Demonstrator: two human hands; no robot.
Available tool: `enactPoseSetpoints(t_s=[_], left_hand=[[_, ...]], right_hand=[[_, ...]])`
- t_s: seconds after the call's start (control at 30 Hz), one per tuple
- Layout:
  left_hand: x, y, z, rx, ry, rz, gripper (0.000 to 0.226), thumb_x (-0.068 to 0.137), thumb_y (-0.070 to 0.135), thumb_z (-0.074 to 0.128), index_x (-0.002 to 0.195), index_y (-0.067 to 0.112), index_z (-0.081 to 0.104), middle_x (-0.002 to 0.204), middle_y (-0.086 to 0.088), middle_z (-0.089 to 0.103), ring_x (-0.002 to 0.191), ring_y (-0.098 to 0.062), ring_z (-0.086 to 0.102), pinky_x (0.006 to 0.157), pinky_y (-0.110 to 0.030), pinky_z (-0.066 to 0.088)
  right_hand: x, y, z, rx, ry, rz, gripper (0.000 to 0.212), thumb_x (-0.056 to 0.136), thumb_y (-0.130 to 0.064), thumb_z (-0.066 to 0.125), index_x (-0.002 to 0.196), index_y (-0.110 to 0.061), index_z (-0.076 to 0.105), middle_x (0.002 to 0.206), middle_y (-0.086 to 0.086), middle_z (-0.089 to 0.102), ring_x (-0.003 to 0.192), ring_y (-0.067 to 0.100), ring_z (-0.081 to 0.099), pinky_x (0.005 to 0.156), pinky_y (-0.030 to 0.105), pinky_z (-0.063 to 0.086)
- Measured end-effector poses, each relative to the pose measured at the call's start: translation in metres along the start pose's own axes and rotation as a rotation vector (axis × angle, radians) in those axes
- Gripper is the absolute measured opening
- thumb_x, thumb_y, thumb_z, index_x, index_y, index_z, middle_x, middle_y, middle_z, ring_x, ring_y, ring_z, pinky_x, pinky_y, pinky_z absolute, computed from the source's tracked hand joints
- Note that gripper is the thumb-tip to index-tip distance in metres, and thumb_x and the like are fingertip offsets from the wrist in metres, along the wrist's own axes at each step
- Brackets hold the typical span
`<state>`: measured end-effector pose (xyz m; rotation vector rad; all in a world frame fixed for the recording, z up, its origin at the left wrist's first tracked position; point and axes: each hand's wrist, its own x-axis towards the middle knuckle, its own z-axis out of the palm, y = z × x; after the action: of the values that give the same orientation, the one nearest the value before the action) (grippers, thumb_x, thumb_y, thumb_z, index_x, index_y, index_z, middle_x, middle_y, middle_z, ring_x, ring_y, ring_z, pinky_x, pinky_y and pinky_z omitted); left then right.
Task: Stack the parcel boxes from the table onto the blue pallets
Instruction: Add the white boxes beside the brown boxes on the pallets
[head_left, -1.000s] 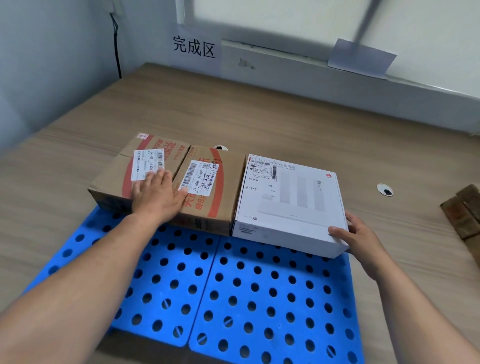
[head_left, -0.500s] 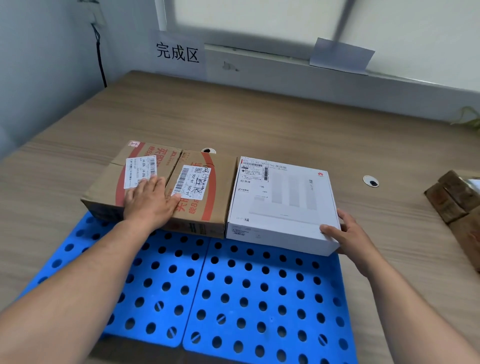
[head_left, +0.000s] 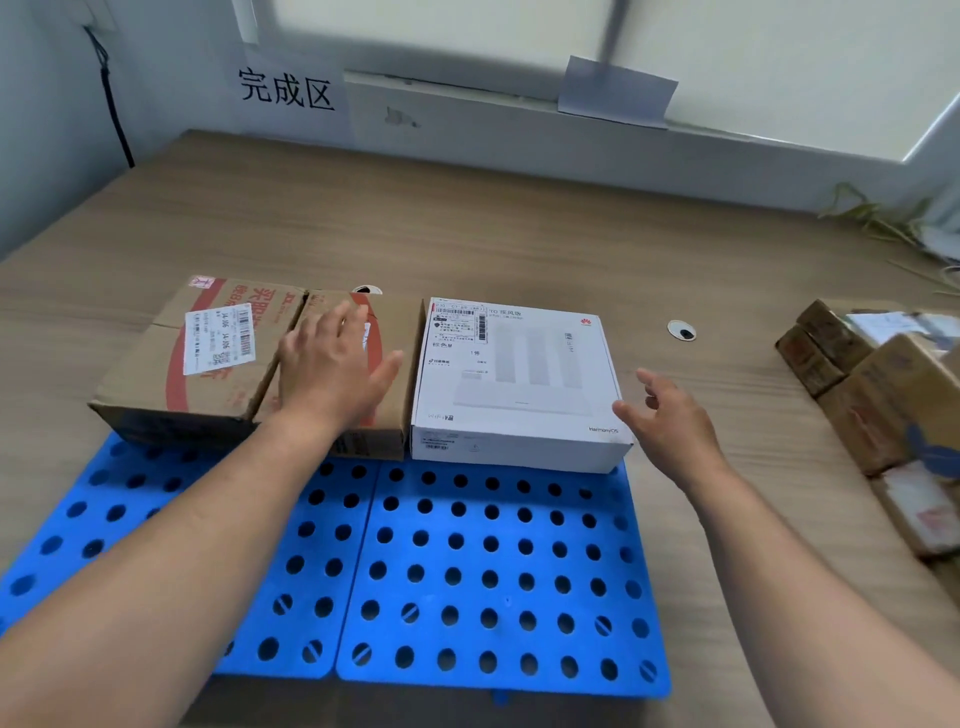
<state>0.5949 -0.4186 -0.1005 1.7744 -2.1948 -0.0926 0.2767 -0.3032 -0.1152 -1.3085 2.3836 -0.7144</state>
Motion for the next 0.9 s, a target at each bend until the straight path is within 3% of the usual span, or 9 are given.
enactPoseSetpoints(t_s=[0.3,0.5,0.9], left_hand=[[-0.061,0.129,0.007,-0.176,0.119,0.278,0.050,0.087,0.043,0.061,0.124,0.010,0.057,0.126,-0.008,0.057,0.118,-0.029,0.050,0.096,-0.045,0.036],[-0.122,0.207,0.023,-0.212,0.022,0.351,0.058,0.080,0.054,0.041,0.106,0.009,0.068,0.107,-0.006,0.067,0.099,-0.029,0.063,0.083,-0.044,0.047],[-0.223,0.363,0.036,-0.174,-0.034,0.467,0.063,0.077,0.055,0.046,0.116,0.009,0.063,0.106,-0.008,0.067,0.094,-0.030,0.064,0.076,-0.041,0.050]], right_hand=[[-0.041,0.029,-0.062,-0.295,0.193,-0.163,0.036,0.092,-0.026,0.053,0.129,-0.024,0.057,0.128,-0.003,0.056,0.118,0.018,0.050,0.081,0.032,0.044],[-0.085,0.084,-0.100,-0.336,0.194,-0.201,0.035,0.093,-0.027,0.050,0.127,-0.026,0.058,0.125,-0.005,0.056,0.118,0.016,0.049,0.079,0.030,0.044],[-0.150,0.207,-0.190,-0.384,0.222,-0.251,0.037,0.092,-0.029,0.052,0.128,-0.022,0.058,0.124,0.001,0.058,0.115,0.022,0.052,0.084,0.034,0.047]])
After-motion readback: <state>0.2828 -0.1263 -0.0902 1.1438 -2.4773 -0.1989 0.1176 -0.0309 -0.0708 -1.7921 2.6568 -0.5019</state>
